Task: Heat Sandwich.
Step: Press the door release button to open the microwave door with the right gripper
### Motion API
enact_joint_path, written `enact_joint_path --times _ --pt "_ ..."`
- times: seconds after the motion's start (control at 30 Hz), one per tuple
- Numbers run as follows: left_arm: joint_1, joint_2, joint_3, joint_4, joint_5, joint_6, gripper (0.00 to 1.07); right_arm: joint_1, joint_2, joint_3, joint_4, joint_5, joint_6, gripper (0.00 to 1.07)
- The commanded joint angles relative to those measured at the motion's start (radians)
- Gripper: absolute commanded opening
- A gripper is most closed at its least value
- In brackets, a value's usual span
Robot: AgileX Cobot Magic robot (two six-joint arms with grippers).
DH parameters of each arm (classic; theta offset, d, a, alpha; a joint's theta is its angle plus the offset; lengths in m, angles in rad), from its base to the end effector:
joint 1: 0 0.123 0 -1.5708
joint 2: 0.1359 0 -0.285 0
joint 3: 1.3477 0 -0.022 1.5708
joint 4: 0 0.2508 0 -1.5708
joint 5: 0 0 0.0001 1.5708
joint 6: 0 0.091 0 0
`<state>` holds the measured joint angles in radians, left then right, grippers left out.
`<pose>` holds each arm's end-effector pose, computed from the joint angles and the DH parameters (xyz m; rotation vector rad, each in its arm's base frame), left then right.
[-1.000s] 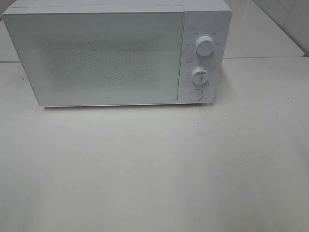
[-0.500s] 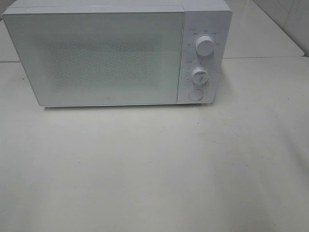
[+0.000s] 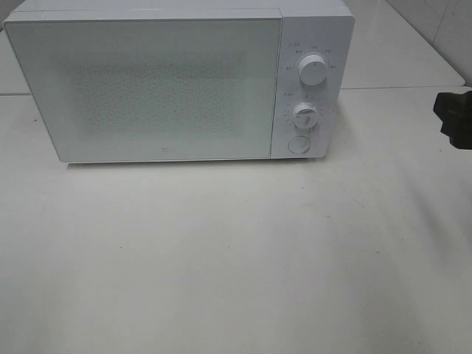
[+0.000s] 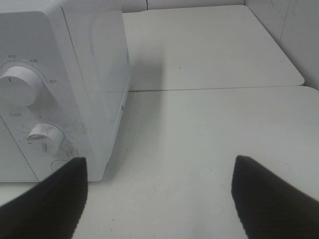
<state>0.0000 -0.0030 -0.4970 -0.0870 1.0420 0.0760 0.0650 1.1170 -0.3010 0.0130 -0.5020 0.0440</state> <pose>-0.0043 -0.0068 0.2782 0.0799 2.0214 -0.0557 0.2009 0.0125 0.2225 -0.0042 1.7983 0.0804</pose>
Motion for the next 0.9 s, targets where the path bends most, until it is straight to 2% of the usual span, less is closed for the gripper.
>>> enact_joint_path --times 0.03,0.13,0.17,0.23,0.3,0.33,0.4,0.5,0.57,0.7,0.9 --pt "-0.003 -0.020 0.002 0.001 -0.005 -0.007 0.97 0.006 0.046 0.002 0.006 -0.081 -0.007 0.76" --pt "-0.003 -0.020 0.002 0.001 -0.005 -0.007 0.97 0.041 0.076 0.008 0.036 -0.123 -0.044 0.76" --pt "-0.003 -0.020 0.002 0.001 -0.005 -0.007 0.97 0.098 0.109 0.019 0.101 -0.174 -0.105 0.76" --pt "-0.003 -0.020 0.002 0.001 -0.005 -0.007 0.97 0.122 0.123 0.021 0.143 -0.193 -0.132 0.76" --pt "-0.003 -0.020 0.002 0.001 -0.005 -0.007 0.97 0.186 0.158 0.022 0.228 -0.227 -0.194 0.76" --pt "-0.003 -0.020 0.002 0.001 -0.005 -0.007 0.97 0.247 0.199 0.022 0.303 -0.271 -0.250 0.76" --pt "-0.003 -0.020 0.002 0.001 -0.005 -0.007 0.97 0.270 0.216 0.022 0.328 -0.290 -0.268 0.76" --pt "-0.003 -0.020 0.002 0.001 -0.005 -0.007 0.97 0.370 0.297 0.019 0.428 -0.395 -0.287 0.76" --pt "-0.003 -0.020 0.002 0.001 -0.005 -0.007 0.97 0.396 0.312 0.019 0.447 -0.419 -0.287 0.76" --pt "-0.003 -0.020 0.002 0.001 -0.005 -0.007 0.97 0.510 0.397 0.015 0.542 -0.488 -0.286 0.76" --pt "-0.003 -0.020 0.002 0.001 -0.005 -0.007 0.97 0.596 0.473 -0.018 0.606 -0.496 -0.286 0.76"
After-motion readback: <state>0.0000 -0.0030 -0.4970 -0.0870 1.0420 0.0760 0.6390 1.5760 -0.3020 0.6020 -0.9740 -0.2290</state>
